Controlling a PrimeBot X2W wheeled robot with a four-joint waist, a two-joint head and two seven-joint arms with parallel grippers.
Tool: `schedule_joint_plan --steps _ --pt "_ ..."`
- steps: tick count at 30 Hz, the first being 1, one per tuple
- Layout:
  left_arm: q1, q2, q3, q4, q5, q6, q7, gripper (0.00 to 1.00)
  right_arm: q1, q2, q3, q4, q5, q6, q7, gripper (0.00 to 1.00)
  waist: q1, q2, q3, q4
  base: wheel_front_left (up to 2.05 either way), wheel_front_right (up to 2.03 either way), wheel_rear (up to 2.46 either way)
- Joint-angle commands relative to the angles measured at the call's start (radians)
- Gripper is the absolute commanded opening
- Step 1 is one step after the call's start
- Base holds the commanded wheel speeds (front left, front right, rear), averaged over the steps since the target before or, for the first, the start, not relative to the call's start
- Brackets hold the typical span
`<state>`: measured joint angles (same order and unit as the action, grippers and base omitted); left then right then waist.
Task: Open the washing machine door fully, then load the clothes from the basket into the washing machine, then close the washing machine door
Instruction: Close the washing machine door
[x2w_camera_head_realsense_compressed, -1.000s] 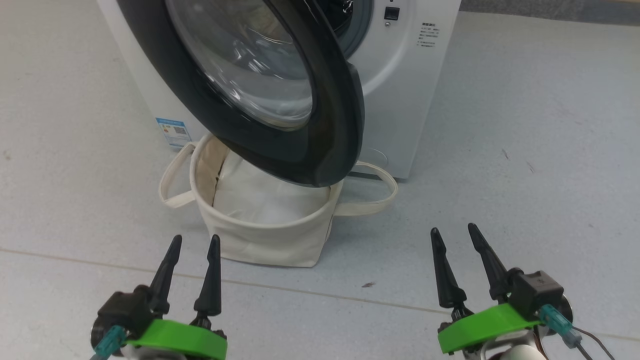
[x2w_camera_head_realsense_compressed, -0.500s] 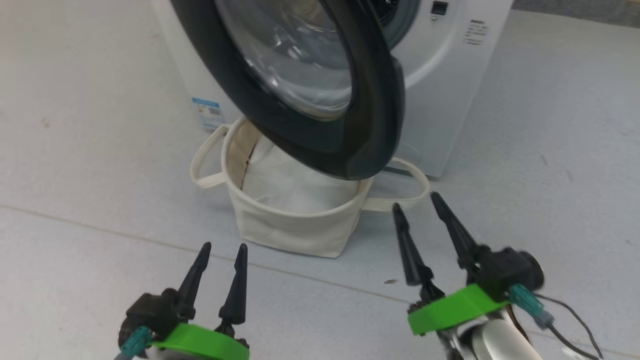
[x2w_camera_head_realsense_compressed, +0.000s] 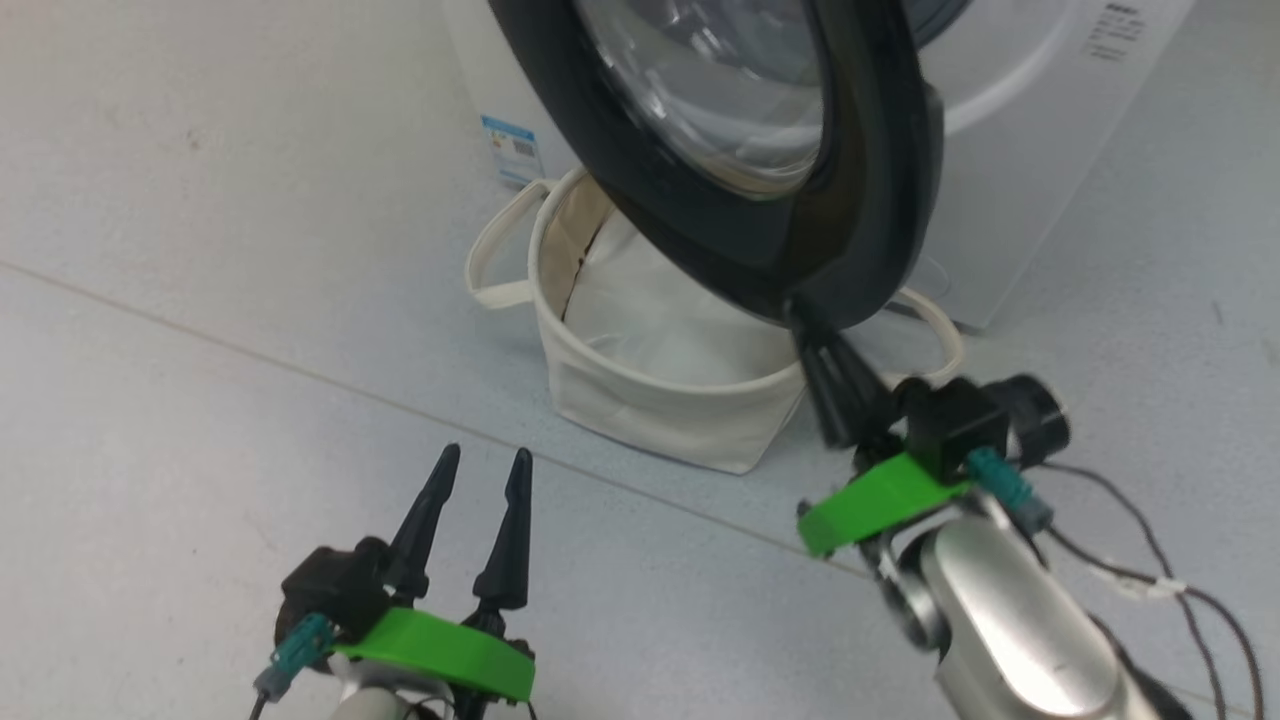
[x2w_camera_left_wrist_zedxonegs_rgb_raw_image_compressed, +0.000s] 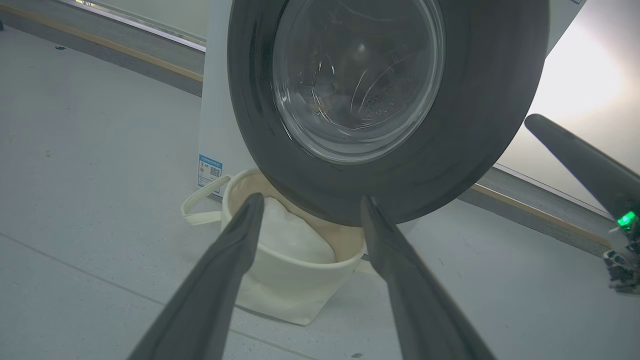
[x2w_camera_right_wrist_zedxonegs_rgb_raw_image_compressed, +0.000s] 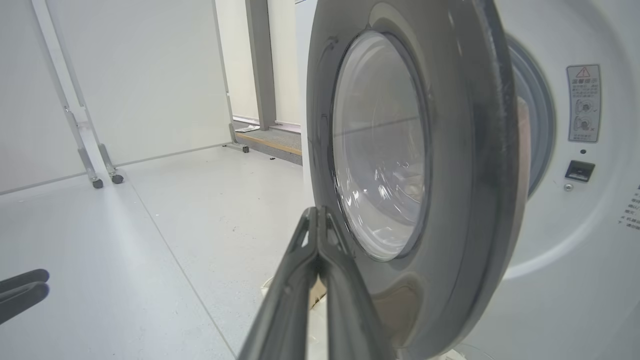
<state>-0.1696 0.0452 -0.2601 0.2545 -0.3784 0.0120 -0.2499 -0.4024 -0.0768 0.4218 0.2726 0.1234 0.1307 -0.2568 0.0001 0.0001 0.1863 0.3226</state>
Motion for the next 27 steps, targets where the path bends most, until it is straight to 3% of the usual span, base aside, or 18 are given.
schedule_joint_plan --steps 1,27 --pt "-0.046 0.005 0.016 -0.042 -0.007 0.011 -0.012 1.0 -0.05 0.002 -0.008 -0.013 -0.015 0.0 -0.005 0.0 -0.0001 -0.0001 0.029 0.023 0.0 0.0 0.0" --pt "-0.126 0.005 -0.068 -0.049 -0.049 0.047 -0.012 1.0 -0.314 -0.058 -0.349 0.184 -0.108 0.0 -0.005 0.0 -0.0001 -0.0001 0.172 0.044 0.0 0.0 0.0"
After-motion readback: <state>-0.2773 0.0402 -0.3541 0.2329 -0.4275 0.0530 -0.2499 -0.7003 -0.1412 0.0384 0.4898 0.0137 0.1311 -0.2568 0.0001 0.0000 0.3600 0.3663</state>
